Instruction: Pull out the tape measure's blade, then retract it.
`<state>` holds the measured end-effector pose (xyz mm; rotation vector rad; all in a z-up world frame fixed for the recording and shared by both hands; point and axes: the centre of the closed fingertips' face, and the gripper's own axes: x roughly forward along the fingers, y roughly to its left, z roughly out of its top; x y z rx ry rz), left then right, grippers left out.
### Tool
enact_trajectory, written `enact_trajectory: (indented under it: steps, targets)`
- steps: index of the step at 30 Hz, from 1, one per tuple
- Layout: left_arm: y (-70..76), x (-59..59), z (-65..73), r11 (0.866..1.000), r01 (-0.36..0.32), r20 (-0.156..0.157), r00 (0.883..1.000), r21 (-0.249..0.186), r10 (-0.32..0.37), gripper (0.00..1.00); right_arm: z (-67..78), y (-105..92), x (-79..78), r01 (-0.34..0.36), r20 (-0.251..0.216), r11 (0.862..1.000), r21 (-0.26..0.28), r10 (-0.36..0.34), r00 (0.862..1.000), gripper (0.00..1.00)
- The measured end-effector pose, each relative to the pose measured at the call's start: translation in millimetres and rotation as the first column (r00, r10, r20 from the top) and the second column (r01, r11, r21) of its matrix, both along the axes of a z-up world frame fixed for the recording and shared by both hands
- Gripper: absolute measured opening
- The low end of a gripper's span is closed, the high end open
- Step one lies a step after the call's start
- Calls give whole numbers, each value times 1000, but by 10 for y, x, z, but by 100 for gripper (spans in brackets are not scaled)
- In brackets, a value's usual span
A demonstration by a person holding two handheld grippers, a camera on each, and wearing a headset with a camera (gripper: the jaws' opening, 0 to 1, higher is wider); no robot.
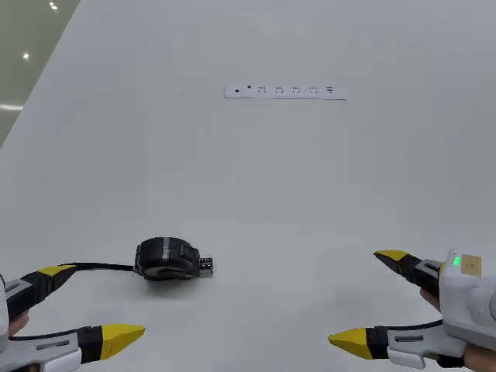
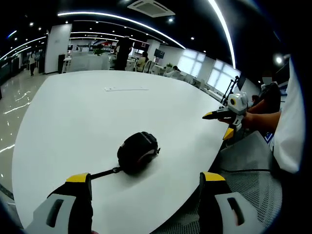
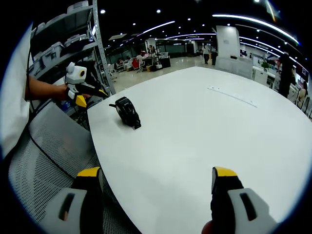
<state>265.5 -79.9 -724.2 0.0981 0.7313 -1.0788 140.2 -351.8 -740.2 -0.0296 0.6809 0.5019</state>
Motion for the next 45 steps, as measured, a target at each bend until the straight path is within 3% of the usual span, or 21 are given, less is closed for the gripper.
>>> enact_trajectory:
  steps: [14, 22, 32, 43, 45]
  targets:
    - [-79, 101, -70, 998, 56, 28, 998, 29, -57, 84, -21, 106, 115, -56, 21, 998, -3, 56, 998, 87]
    - [-213, 180, -95, 992, 113, 52, 992, 46, -116, 83, -70, 186, 205, -87, 15, 996, -1, 87, 996, 84]
    - [-353, 279, -125, 977, 200, 83, 975, 75, -206, 81, -119, 262, 317, -128, 3, 992, -5, 128, 992, 81]
    - [-443, 284, -219, 962, 257, 90, 960, 92, -265, 77, -279, 369, 370, -174, -10, 985, 2, 174, 985, 74]
    - [-450, 285, -244, 958, 270, 93, 956, 97, -278, 76, -281, 375, 400, -184, 7, 983, -12, 184, 983, 72]
